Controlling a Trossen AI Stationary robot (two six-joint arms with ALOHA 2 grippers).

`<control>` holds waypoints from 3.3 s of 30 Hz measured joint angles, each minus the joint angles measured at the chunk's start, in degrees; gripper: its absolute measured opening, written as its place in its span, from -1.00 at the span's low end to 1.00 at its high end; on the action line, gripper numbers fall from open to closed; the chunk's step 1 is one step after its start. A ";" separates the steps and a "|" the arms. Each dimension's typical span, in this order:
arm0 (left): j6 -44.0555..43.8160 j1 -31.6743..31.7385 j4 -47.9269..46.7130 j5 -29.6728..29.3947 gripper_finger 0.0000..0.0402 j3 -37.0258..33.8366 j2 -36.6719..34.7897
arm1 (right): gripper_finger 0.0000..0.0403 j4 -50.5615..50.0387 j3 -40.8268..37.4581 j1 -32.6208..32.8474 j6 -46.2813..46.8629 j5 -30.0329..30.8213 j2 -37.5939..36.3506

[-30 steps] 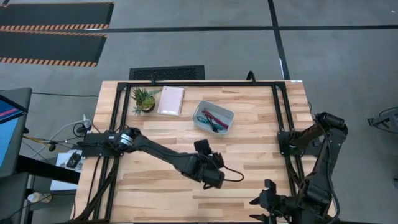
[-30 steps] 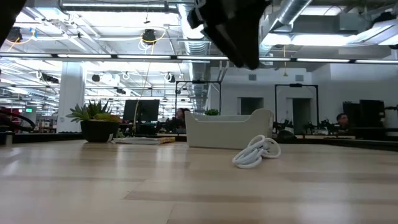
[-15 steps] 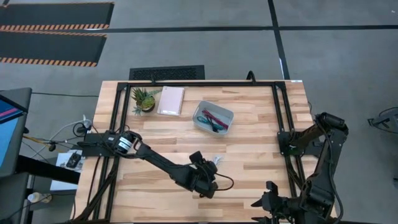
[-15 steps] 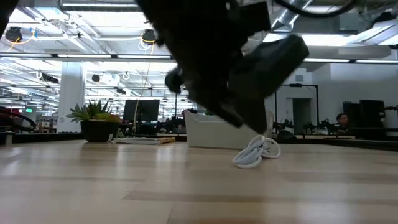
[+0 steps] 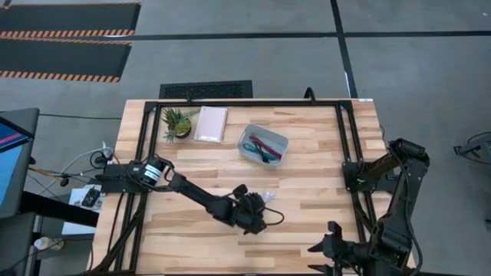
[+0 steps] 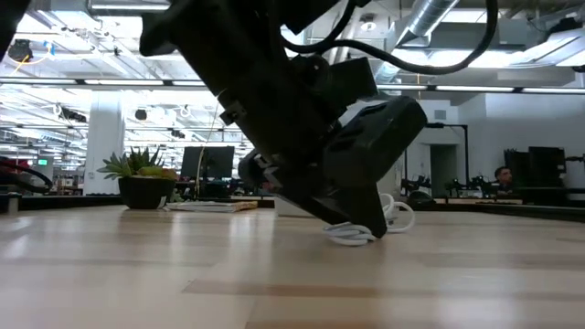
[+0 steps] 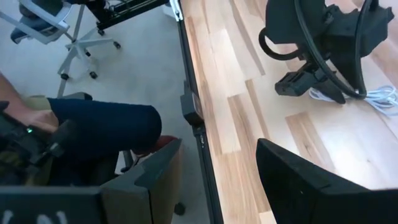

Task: Pick and place USB-C Cables
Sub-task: Put the white charger cable into the gray bin

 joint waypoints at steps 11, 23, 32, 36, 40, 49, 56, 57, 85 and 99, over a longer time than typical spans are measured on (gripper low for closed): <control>5.33 -0.10 -1.27 6.15 -0.92 0.32 -2.01 | 0.14 -0.47 0.00 -0.93 -3.08 6.32 0.00; 8.99 -5.59 -22.84 -5.14 -0.98 -6.63 -35.90 | 0.14 -8.68 0.00 -6.59 -5.84 16.09 -0.53; -2.01 -12.56 -16.69 -20.05 -0.99 -31.06 -73.53 | 0.14 -7.26 0.00 -16.36 -26.97 21.05 -5.71; 2.90 -15.48 1.77 -23.77 -0.99 -47.68 -85.86 | 0.14 -3.37 0.02 -23.10 -38.06 20.20 -10.97; 12.95 -15.80 27.22 -21.25 -0.99 -61.26 -92.84 | 0.14 3.12 0.04 -32.19 -51.27 10.62 -15.86; 25.32 -13.88 48.70 -14.29 -0.99 -68.63 -95.10 | 0.14 44.00 -22.52 -54.93 -63.90 -26.27 -23.98; 23.73 -10.55 53.35 -10.79 -0.99 -68.54 -89.70 | 0.14 85.40 -36.94 -60.67 -57.16 -38.35 -11.39; 23.63 -9.87 54.37 -9.95 -0.99 -68.54 -88.47 | 0.14 88.89 -36.91 -60.63 -57.34 -38.89 -9.20; 26.74 0.73 73.53 4.05 -0.94 -67.75 -70.23 | 0.54 91.12 -22.34 -60.56 -57.70 -42.98 6.60; 29.65 4.77 73.02 12.98 -0.94 -60.24 -60.40 | 0.50 91.21 -22.34 -59.80 -58.01 -42.24 6.60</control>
